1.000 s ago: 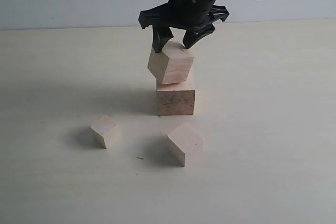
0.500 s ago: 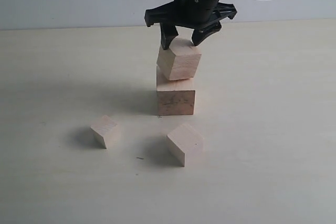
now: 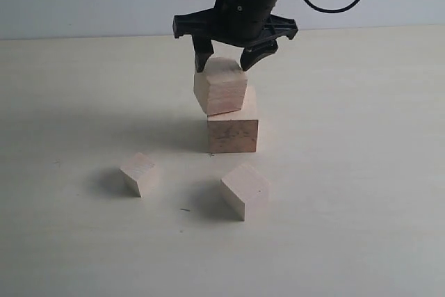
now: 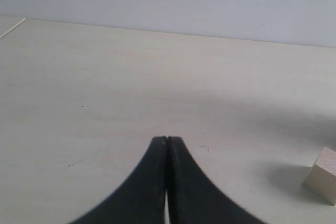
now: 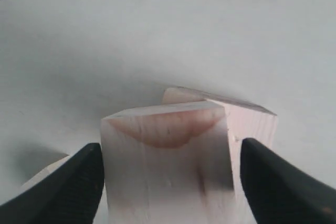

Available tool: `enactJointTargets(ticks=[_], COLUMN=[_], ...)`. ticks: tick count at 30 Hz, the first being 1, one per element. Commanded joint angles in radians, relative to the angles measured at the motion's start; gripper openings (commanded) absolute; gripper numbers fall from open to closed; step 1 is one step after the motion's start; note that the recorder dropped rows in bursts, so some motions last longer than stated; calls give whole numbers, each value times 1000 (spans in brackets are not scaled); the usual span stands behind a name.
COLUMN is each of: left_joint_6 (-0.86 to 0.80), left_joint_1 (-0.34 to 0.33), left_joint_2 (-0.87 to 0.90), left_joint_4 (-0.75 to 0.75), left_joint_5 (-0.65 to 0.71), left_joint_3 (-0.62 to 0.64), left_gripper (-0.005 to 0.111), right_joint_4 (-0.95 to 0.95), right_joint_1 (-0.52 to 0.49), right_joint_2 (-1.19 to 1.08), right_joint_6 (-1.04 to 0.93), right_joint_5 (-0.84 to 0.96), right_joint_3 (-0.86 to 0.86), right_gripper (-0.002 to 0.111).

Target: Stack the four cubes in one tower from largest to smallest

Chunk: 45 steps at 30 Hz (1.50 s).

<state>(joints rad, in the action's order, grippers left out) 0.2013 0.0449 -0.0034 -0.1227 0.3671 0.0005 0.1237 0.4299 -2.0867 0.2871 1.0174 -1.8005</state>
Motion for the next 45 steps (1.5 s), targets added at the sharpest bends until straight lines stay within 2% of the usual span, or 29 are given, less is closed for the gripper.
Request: enactJointTargets(ticks=[1,9,24,29,31,33,39,41,42,45], left_joint_6=[7,7,7,-137,-146,-155,-211,-193,-163,85], left_joint_1=[7,7,7,7,7,7,7,7,7,7], left_joint_2=[3,3,3,3,3,3,3,3,3,3], left_joint_4=[-2,-2,-2,-138,-165,-174,-240,-220,-167,111], left_joint_5=[-10,-10,-10,-3,-3,-3,-13,-81,-141,-353], left_joint_3=[0,0,0,0,0,0,0,0,0,0], left_gripper=[0,0,0,0,0,0,0,0,0,0], right_joint_4=[9,-82,-43,-45,-55,-88,-294,-320,-304,-174], right_joint_1=[6,6,6,6,6,6,2,-13,-28,-103], right_joint_2=[-10,-10,55,111,130,143,149,149,149,145], right_joint_6=[5,5,4,-34,-62,-76,-76,-76,-76,-104], right_joint_5=[3,11,5,8,8,8,2,-19,-26,-49], right_joint_3=[-2,-2,-2,-2,-2,-2,-2,-2,-2,-2], right_gripper=[71,71,70,70,70,64,16,2,0,0])
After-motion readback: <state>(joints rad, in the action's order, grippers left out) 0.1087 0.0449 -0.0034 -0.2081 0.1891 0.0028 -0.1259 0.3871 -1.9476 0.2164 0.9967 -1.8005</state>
